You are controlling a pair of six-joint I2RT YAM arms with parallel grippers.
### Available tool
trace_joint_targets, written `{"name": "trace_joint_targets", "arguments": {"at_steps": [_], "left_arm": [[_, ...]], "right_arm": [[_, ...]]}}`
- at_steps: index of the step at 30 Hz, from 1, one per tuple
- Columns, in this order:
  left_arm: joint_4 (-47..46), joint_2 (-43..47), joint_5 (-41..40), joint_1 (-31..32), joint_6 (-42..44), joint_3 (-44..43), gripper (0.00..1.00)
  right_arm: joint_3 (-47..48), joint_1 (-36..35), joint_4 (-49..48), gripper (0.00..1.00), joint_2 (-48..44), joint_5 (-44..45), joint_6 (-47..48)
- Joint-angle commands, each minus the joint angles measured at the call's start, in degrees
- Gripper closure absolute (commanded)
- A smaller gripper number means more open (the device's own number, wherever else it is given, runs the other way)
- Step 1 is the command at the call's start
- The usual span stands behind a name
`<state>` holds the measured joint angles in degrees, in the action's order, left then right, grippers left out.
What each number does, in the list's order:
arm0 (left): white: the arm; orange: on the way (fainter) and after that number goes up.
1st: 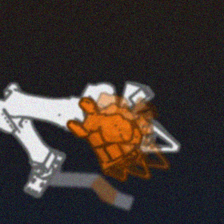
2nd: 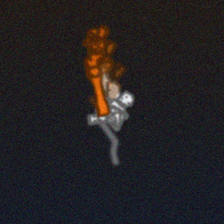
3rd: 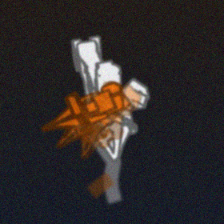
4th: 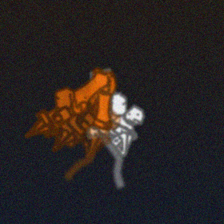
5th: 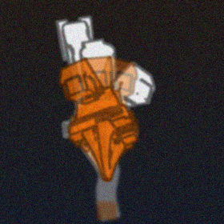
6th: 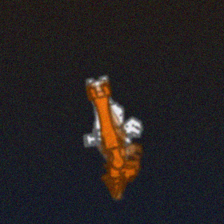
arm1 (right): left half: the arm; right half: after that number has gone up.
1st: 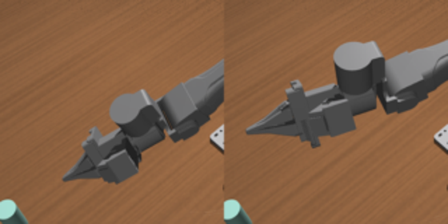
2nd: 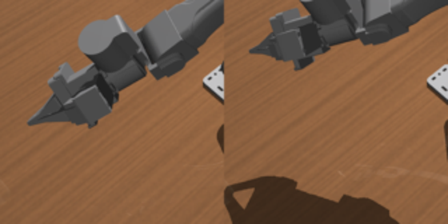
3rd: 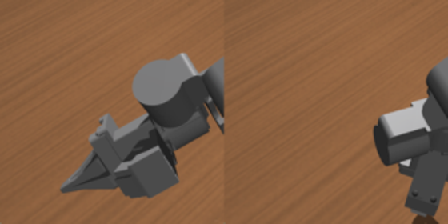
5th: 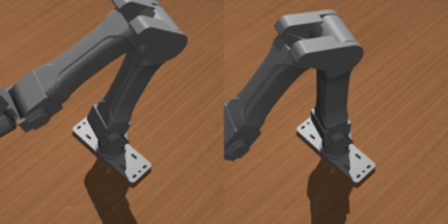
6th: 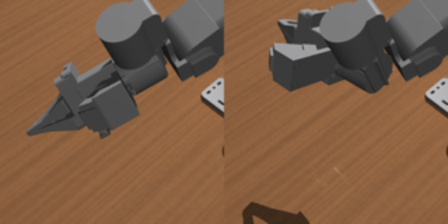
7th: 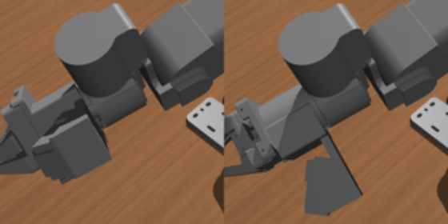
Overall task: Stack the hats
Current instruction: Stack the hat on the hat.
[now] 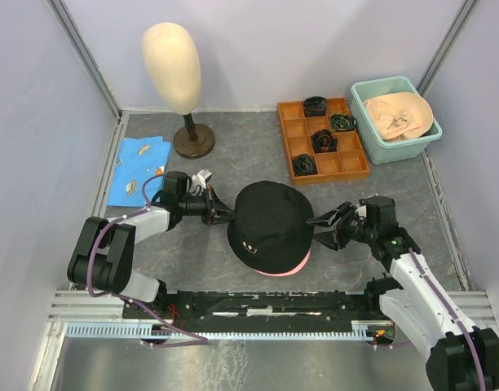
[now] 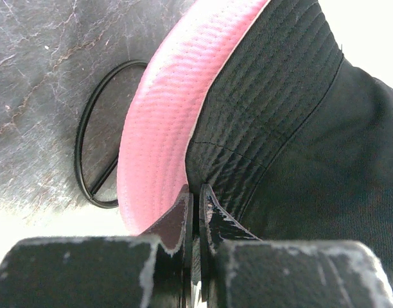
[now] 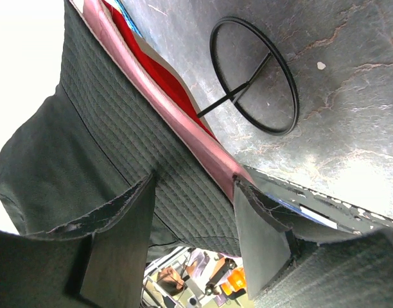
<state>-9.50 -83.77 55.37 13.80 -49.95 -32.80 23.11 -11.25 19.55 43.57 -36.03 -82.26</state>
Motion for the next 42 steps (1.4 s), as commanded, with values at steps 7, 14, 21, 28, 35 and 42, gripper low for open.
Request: {"name": "trace_joint_targets", "arguments": {"at_steps": [7,14,21,28,35,42], "left_arm": [[-0.35,-1.18,-2.45,0.71,2.27,-2.10,0.97],[-0.35,-1.57,-2.70,0.88,2.32,-1.87,0.97],[-0.04,-1.27,-2.83,0.88,2.70,-0.97,0.97],[2.48,-0.90,-3.33,0.88,4.72,-0.98,0.97],[4.04,-0.91,-4.07,0.92,6.77,0.13,0.97],[3.96,-2.73,-5.35,0.80,9.12,2.53,0.97]], "right_arm": [[-1.80,-0.96,-5.32,0.67,-1.53,-0.36,-3.06],[-2.22,-0.97,-4.43,1.00,-0.51,-0.05,-2.01],[-1.43,-0.84,3.90,1.00,1.17,3.80,5.84],[1.83,-0.69,10.67,1.00,8.24,9.39,16.96],[7.91,-0.71,17.25,1.00,16.65,17.31,28.59],[9.70,-1.07,20.04,1.00,21.47,23.50,34.16]]}}
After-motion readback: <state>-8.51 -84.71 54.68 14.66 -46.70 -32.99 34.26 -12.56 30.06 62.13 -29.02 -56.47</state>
